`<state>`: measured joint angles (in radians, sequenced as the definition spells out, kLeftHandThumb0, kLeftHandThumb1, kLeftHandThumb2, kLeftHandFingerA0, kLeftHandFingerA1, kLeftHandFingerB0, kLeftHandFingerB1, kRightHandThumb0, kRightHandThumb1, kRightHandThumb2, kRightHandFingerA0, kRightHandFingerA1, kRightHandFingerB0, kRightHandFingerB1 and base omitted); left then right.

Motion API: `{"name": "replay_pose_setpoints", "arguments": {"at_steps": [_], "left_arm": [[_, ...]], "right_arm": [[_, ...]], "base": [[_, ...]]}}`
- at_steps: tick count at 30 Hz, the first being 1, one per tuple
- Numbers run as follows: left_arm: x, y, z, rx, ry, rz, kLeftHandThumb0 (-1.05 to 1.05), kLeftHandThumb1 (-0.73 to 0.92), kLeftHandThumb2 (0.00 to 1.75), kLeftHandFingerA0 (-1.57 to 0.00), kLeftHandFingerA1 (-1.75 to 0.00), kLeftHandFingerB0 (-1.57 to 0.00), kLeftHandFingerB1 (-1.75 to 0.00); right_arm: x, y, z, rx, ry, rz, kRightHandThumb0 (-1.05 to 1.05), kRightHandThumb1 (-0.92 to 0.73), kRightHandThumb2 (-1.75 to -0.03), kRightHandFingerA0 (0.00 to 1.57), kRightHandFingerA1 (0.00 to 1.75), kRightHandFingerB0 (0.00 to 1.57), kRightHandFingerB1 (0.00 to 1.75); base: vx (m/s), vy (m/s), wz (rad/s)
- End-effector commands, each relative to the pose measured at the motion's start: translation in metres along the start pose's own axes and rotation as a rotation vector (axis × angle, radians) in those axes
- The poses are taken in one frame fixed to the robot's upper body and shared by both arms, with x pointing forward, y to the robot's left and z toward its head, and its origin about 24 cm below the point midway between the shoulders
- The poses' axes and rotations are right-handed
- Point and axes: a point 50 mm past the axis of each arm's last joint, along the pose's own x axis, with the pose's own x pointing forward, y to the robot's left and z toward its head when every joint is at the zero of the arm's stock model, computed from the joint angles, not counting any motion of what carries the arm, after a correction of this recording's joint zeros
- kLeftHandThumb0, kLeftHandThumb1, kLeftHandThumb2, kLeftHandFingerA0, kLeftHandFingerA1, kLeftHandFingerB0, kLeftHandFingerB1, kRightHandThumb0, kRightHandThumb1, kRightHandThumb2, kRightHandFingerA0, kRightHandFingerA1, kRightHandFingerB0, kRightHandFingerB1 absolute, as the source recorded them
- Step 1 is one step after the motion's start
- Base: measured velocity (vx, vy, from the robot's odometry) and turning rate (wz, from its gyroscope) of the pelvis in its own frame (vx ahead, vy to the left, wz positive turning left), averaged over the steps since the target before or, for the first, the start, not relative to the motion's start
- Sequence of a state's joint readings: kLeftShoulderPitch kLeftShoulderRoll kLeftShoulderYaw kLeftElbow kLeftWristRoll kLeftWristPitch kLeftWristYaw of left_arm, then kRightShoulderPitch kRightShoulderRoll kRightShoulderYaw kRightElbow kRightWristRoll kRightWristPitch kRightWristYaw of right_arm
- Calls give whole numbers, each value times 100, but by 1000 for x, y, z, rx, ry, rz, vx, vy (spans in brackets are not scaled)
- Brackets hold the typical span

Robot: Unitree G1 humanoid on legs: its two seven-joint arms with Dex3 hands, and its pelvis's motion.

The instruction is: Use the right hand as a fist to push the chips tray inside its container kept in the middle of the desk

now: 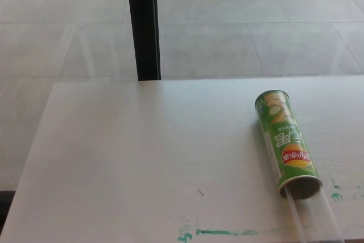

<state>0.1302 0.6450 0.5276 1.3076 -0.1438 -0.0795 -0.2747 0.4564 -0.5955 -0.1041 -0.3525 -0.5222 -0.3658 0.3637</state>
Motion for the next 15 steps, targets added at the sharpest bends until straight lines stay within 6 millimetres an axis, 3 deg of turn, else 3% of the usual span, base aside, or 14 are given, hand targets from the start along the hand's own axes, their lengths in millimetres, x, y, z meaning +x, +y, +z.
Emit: {"name": "replay_pose_setpoints", "arguments": {"at_steps": [1, 3, 7, 8, 9, 10, 11, 12, 13, 15], "left_arm": [[-2, 9, 6, -17, -31, 22, -64, 81, 64, -50, -51, -39, -43], [-2, 9, 6, -14, -30, 24, -63, 80, 64, -48, -48, -38, -42], [-3, 11, 6, 5, -37, 22, -66, 81, 63, -51, -52, -41, -43], [-3, 11, 6, -3, -38, 17, -67, 80, 64, -50, -50, -39, -42], [-3, 11, 6, -4, -38, 18, -67, 81, 63, -51, -51, -39, -42], [-3, 11, 6, -6, -40, 14, -67, 64, 100, -43, -60, -32, -54], [-3, 11, 7, -8, -44, 14, -67, 64, 100, -43, -60, -32, -54], [-3, 11, 7, -5, -44, 13, -67, 63, 100, -44, -60, -33, -54], [-3, 11, 7, -6, -43, 14, -67, 81, 63, -50, -52, -40, -43], [-3, 12, 8, -5, -36, 20, -66, 81, 64, -51, -51, -40, -42]], "right_arm": [[9, 15, -26, -332, 191, 94, -65, -83, -65, 84, 72, 67, 49], [10, 15, -27, -338, 186, 77, -62, -85, -65, 80, 78, 62, 50], [16, 11, -25, -386, 214, 64, -64, -85, -65, 83, 71, 64, 47], [16, 12, -24, -424, 227, 61, -62, -71, -111, 82, 82, 54, 61], [17, 14, -24, -420, 222, 50, -65, -84, -66, 83, 80, 65, 48], [18, 16, -25, -413, 219, 42, -62, -69, -109, 80, 86, 58, 64], [18, 17, -26, -413, 218, 37, -62, -69, -109, 80, 86, 58, 64], [19, 19, -26, -416, 227, 62, -66, -86, -65, 82, 82, 65, 47], [19, 21, -27, -419, 233, 72, -67, -85, -66, 83, 86, 66, 47], [19, 24, -27, -422, 250, 90, -66, -86, -65, 82, 81, 64, 46]], "base": [[0, 0, 0], [0, 0, 0], [0, 0, 0], [0, 0, 0], [0, 0, 0], [0, 0, 0], [0, 0, 0], [0, 0, 0], [0, 0, 0], [0, 0, 0]]}}
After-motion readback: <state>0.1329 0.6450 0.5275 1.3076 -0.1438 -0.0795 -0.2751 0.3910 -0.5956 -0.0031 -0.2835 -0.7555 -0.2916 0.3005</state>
